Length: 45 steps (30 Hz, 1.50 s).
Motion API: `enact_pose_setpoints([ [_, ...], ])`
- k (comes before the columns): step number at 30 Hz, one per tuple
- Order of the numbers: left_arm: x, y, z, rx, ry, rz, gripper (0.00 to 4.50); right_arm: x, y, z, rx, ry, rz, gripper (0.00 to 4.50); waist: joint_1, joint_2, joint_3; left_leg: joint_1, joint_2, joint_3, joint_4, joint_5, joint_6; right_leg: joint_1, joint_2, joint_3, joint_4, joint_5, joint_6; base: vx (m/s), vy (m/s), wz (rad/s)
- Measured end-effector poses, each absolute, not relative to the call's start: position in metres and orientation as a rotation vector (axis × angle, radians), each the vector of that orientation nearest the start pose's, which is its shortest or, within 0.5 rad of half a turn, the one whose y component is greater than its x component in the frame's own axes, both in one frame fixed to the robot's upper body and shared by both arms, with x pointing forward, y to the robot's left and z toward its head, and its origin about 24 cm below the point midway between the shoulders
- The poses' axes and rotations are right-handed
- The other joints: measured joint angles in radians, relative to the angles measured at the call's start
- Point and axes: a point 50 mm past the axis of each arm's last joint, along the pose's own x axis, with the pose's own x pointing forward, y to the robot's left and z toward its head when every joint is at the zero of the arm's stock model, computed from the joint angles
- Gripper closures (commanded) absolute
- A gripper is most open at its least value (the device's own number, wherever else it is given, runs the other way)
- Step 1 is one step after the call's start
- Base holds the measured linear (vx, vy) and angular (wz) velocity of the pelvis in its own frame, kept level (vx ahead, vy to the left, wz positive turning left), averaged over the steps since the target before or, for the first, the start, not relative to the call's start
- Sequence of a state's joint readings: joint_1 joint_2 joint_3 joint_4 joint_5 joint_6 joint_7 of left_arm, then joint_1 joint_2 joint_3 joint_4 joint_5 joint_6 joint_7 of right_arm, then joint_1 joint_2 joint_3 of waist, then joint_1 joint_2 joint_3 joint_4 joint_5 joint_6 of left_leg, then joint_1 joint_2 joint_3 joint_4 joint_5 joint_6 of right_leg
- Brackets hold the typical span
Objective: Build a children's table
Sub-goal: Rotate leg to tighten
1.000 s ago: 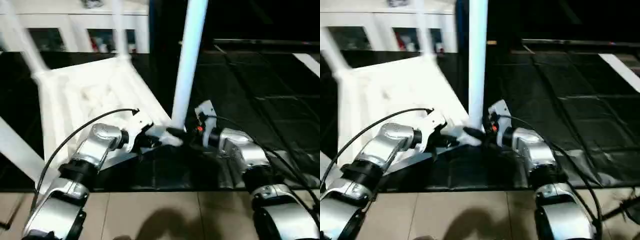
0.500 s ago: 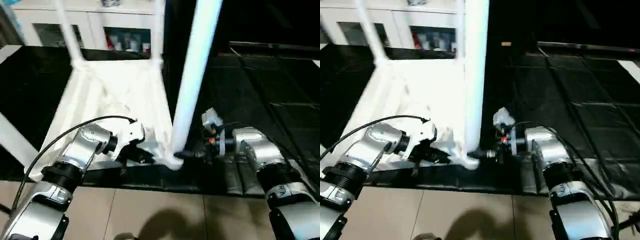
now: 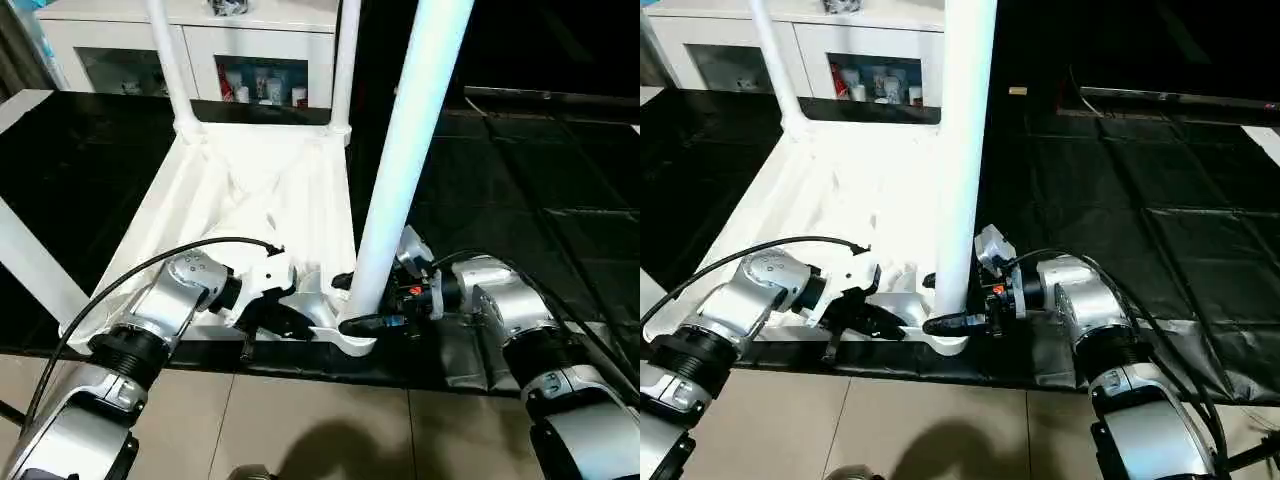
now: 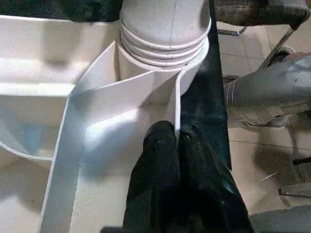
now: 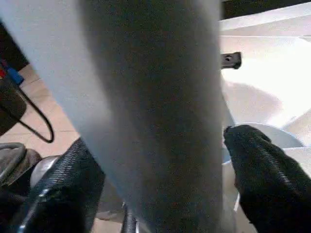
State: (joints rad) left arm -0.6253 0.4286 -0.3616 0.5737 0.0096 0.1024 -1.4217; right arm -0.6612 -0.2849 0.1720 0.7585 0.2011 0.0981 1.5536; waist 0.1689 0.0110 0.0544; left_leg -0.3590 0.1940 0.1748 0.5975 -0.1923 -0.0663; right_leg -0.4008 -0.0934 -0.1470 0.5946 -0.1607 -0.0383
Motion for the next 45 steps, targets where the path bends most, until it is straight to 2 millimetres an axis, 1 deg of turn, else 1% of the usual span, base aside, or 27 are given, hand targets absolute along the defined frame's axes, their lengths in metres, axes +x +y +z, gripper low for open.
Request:
enact_pose_setpoints([
  [1, 0.308, 0.137, 0.059, 0.451, 0.540, -1.557, 4.50, 0.313, -0.123, 0.062, 0.016, 0.337, 1.640, 0.95, 0.000, 0.000, 0.000, 0.000, 0.000, 0.000, 0.000, 0.000, 0.000, 0.000, 0.000, 0.000, 0.000, 0.000, 0.000, 0.000, 0.000, 0.00],
  [4, 0.308, 0.137, 0.059, 0.451, 0.541, -1.560, 4.50, 0.312, -0.123, 0.062, 0.021, 0.343, 1.656, 0.95, 0.000, 0.000, 0.000, 0.000, 0.000, 0.000, 0.000, 0.000, 0.000, 0.000, 0.000, 0.000, 0.000, 0.000, -0.001, 0.000, 0.000, 0.00],
  [5, 0.308, 0.137, 0.059, 0.451, 0.541, -1.561, 4.50, 0.311, -0.123, 0.062, 0.023, 0.346, 1.658, 1.20, 0.000, 0.000, 0.000, 0.000, 0.000, 0.000, 0.000, 0.000, 0.000, 0.000, 0.000, 0.000, 0.000, 0.000, -0.001, 0.000, 0.000, 0.00],
  [6, 0.308, 0.137, 0.059, 0.451, 0.541, -1.561, 4.50, 0.311, -0.123, 0.061, 0.023, 0.348, 1.660, 1.30, 0.000, 0.000, 0.000, 0.000, 0.000, 0.000, 0.000, 0.000, 0.000, 0.000, 0.000, 0.000, 0.000, 0.000, -0.001, 0.000, 0.000, 0.00],
  [10, 0.307, 0.136, 0.059, 0.451, 0.542, -1.569, 4.50, 0.311, -0.123, 0.061, 0.023, 0.351, 1.661, 1.40, 0.001, 0.000, 0.000, 0.000, 0.000, 0.000, 0.000, 0.000, 0.000, 0.000, 0.000, 0.000, 0.000, 0.000, -0.001, 0.000, 0.000, 0.00],
  [11, 0.307, 0.136, 0.059, 0.451, 0.542, -1.570, 4.50, 0.311, -0.123, 0.061, 0.025, 0.354, 1.665, 1.65, 0.001, 0.000, 0.000, 0.000, 0.000, 0.000, 0.000, 0.000, 0.000, 0.001, 0.000, 0.001, 0.001, 0.000, -0.001, 0.000, 0.000, 0.00],
  [12, 0.307, 0.136, 0.058, 0.451, 0.542, -1.571, 4.50, 0.311, -0.123, 0.061, 0.027, 0.355, 1.667, 1.65, 0.001, 0.000, 0.000, 0.000, 0.000, 0.000, 0.000, 0.000, 0.000, 0.001, 0.000, 0.001, 0.000, 0.000, -0.001, 0.000, 0.000, 0.00],
  [16, 0.306, 0.135, 0.058, 0.448, 0.544, -1.582, 4.50, 0.310, -0.123, 0.061, 0.025, 0.353, 1.668, 1.93, 0.001, 0.000, 0.000, -0.001, 0.000, 0.000, 0.001, 0.000, 0.000, 0.001, 0.000, 0.001, 0.001, 0.000, -0.001, 0.000, 0.000, 0.00],
  [17, 0.306, 0.135, 0.058, 0.446, 0.544, -1.583, 4.50, 0.309, -0.123, 0.060, 0.026, 0.351, 1.669, 1.93, 0.001, -0.001, 0.000, -0.001, 0.000, 0.000, 0.001, 0.000, 0.000, 0.002, 0.000, 0.001, 0.001, 0.000, -0.001, 0.000, 0.000, 0.00],
  [19, 0.306, 0.135, 0.058, 0.446, 0.544, -1.586, 4.50, 0.309, -0.123, 0.060, 0.026, 0.347, 1.670, 2.11, 0.001, -0.001, 0.000, -0.001, 0.000, 0.000, 0.001, 0.000, 0.000, 0.002, 0.000, 0.001, 0.001, 0.000, -0.001, 0.000, 0.000, 0.00],
  [24, 0.306, 0.134, 0.057, 0.439, 0.545, -1.581, 4.50, 0.307, -0.124, 0.059, 0.025, 0.330, 1.656, 2.26, 0.002, -0.001, -0.001, 0.000, 0.000, 0.000, 0.001, 0.000, 0.000, 0.002, 0.000, 0.002, 0.001, 0.000, -0.001, 0.000, 0.000, 0.00],
  [26, 0.307, 0.132, 0.056, 0.404, 0.551, -1.551, 4.50, 0.307, -0.121, 0.057, 0.045, 0.312, 1.608, 2.30, 0.000, -0.001, -0.001, 0.001, 0.000, 0.000, 0.001, 0.000, 0.000, 0.003, 0.000, 0.002, 0.002, 0.000, 0.000, 0.000, 0.000, 0.00],
  [28, 0.310, 0.131, 0.054, 0.368, 0.552, -1.488, 4.50, 0.310, -0.120, 0.055, 0.054, 0.303, 1.527, 2.30, -0.006, 0.000, -0.001, 0.002, 0.000, 0.000, 0.001, 0.000, 0.000, 0.004, 0.000, 0.002, 0.002, -0.003, 0.004, 0.000, 0.000, 0.00],
  [30, 0.317, 0.130, 0.051, 0.326, 0.547, -1.377, 4.50, 0.319, -0.118, 0.053, 0.051, 0.280, 1.365, 2.32, -0.023, 0.000, -0.001, 0.006, 0.000, 0.000, 0.001, 0.000, -0.001, 0.006, 0.000, 0.002, 0.002, -0.003, 0.004, 0.000, 0.000, 0.00],
  [31, 0.320, 0.128, 0.050, 0.307, 0.550, -1.334, 4.50, 0.323, -0.117, 0.052, 0.049, 0.277, 1.295, 2.32, -0.033, 0.000, -0.001, 0.009, 0.000, 0.000, 0.001, 0.000, -0.001, 0.008, 0.000, 0.002, 0.001, -0.003, 0.004, 0.000, 0.000, 0.00],
  [32, 0.324, 0.125, 0.049, 0.291, 0.549, -1.285, 4.50, 0.328, -0.116, 0.052, 0.043, 0.272, 1.212, 2.36, -0.048, 0.000, -0.001, 0.010, 0.000, -0.001, 0.001, 0.000, -0.001, 0.009, 0.000, 0.001, 0.000, -0.003, 0.004, 0.000, 0.000, 0.00],
  [35, 0.331, 0.116, 0.047, 0.257, 0.552, -1.185, 4.50, 0.339, -0.111, 0.052, 0.039, 0.271, 1.041, 2.39, -0.078, 0.000, -0.001, 0.011, 0.000, -0.007, 0.001, 0.000, -0.001, 0.014, 0.000, -0.008, -0.008, -0.003, 0.004, 0.000, 0.000, 0.00],
  [38, 0.339, 0.108, 0.047, 0.222, 0.552, -1.073, 4.50, 0.350, -0.102, 0.053, 0.045, 0.275, 0.881, 2.43, -0.092, 0.002, -0.001, 0.011, 0.000, -0.009, -0.002, 0.000, -0.001, 0.014, 0.000, -0.012, -0.016, -0.003, 0.004, 0.000, 0.000, 0.00],
  [39, 0.340, 0.107, 0.047, 0.216, 0.551, -1.054, 4.50, 0.352, -0.101, 0.053, 0.048, 0.278, 0.853, 2.43, -0.094, 0.002, -0.001, 0.011, 0.000, -0.009, -0.002, 0.000, -0.001, 0.014, 0.000, -0.012, -0.018, -0.003, 0.004, 0.000, 0.000, 0.00],
  [41, 0.345, 0.099, 0.048, 0.200, 0.544, -0.974, 4.50, 0.361, -0.094, 0.056, 0.053, 0.284, 0.738, 2.43, -0.105, 0.002, -0.001, 0.011, -0.001, -0.008, -0.002, 0.000, -0.001, 0.013, 0.000, -0.011, -0.018, -0.003, 0.004, 0.000, 0.000, 0.00],
  [42, 0.346, 0.098, 0.048, 0.194, 0.543, -0.959, 4.50, 0.363, -0.093, 0.056, 0.048, 0.285, 0.718, 2.43, -0.108, 0.002, -0.001, 0.011, -0.001, -0.008, -0.002, 0.000, -0.001, 0.013, 0.000, -0.010, -0.019, -0.003, 0.004, 0.000, 0.000, 0.00],
  [45, 0.346, 0.096, 0.049, 0.191, 0.541, -0.955, 4.50, 0.363, -0.093, 0.057, 0.039, 0.280, 0.711, 2.43, -0.107, 0.002, -0.001, 0.010, -0.003, -0.006, -0.002, -0.001, 0.000, 0.014, 0.000, -0.006, -0.017, -0.003, 0.004, 0.000, 0.000, 0.00],
])
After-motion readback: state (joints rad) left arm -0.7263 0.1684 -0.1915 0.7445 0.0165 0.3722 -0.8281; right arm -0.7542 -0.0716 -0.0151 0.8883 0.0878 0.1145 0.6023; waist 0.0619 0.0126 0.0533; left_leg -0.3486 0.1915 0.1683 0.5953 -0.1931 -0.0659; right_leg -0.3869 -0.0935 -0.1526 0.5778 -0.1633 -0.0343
